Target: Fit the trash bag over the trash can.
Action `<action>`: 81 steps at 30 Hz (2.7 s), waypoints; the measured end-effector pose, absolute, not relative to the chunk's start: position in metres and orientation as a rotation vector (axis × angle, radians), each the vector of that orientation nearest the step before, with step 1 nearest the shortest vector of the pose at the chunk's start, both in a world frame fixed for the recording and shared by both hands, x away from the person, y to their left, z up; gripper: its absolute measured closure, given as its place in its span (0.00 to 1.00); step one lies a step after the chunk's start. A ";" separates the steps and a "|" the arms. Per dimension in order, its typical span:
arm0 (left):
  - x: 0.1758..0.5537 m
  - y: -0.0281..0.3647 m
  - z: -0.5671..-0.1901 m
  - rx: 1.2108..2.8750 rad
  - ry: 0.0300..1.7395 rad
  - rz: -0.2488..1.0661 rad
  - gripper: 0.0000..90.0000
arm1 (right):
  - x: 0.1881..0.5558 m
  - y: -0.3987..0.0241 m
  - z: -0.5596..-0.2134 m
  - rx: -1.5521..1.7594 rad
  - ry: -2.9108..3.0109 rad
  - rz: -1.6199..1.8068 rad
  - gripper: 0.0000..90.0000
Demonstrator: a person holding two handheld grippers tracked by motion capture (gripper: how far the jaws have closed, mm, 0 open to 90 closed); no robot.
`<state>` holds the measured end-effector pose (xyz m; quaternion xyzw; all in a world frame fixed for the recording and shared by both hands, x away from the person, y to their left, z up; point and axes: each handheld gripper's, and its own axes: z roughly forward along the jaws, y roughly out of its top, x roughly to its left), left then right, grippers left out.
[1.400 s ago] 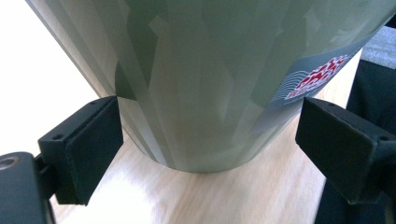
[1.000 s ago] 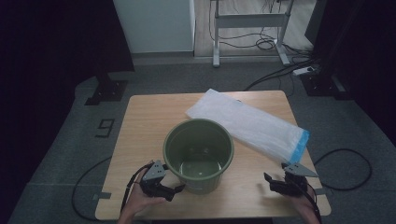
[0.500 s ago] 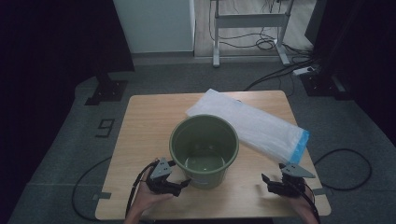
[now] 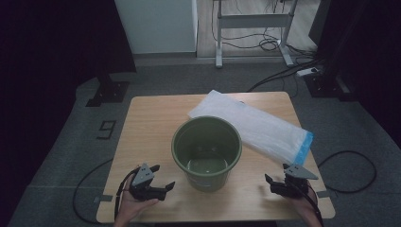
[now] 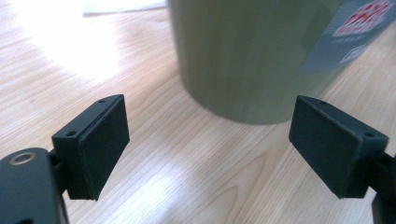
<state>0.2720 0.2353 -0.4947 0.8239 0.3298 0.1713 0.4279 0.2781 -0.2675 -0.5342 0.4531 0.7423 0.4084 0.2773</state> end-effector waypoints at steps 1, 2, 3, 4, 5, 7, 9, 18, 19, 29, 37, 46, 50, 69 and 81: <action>0.272 0.238 -0.496 2.059 0.832 0.433 0.13 | 0.278 -0.268 -0.534 1.216 1.993 1.097 0.17; 0.273 0.240 -0.497 2.057 0.842 0.434 0.13 | 0.280 -0.267 -0.534 1.220 1.991 1.098 0.17; 0.273 0.243 -0.498 2.057 0.851 0.432 0.13 | 0.283 -0.264 -0.532 1.225 1.990 1.103 0.17; 0.273 0.244 -0.499 2.056 0.861 0.432 0.13 | 0.283 -0.264 -0.532 1.225 1.990 1.103 0.17; 0.274 0.246 -0.500 2.056 0.870 0.432 0.13 | 0.286 -0.262 -0.531 1.222 1.986 1.100 0.17; 0.274 0.249 -0.502 2.054 0.886 0.432 0.13 | 0.291 -0.257 -0.527 1.221 1.975 1.097 0.18; 0.275 0.252 -0.503 2.056 0.898 0.437 0.13 | 0.297 -0.252 -0.523 1.219 1.973 1.092 0.19; 0.278 0.261 -0.507 2.054 0.945 0.443 0.15 | 0.355 -0.227 -0.523 1.297 2.011 1.044 0.23; 0.279 0.261 -0.508 2.055 0.951 0.440 0.15 | 0.355 -0.227 -0.523 1.297 2.011 1.044 0.23; 0.282 0.265 -0.512 2.055 0.968 0.425 0.15 | 0.403 -0.205 -0.526 1.350 2.022 1.039 0.26; 0.284 0.265 -0.516 2.069 0.994 0.420 0.16 | 0.419 -0.202 -0.544 1.384 2.076 0.948 0.42; 0.286 0.264 -0.520 2.092 1.017 0.415 0.16 | 0.408 -0.208 -0.546 1.401 2.078 0.861 0.90; 0.286 0.265 -0.520 2.091 1.022 0.415 0.16 | 0.394 -0.218 -0.546 1.394 2.087 0.853 0.99; 0.286 0.265 -0.519 2.088 1.032 0.414 0.16 | 0.268 -0.281 -0.549 1.418 2.070 0.935 0.95; 0.286 0.264 -0.520 2.097 1.028 0.411 0.16 | 0.294 -0.232 -0.537 1.291 2.047 1.014 0.30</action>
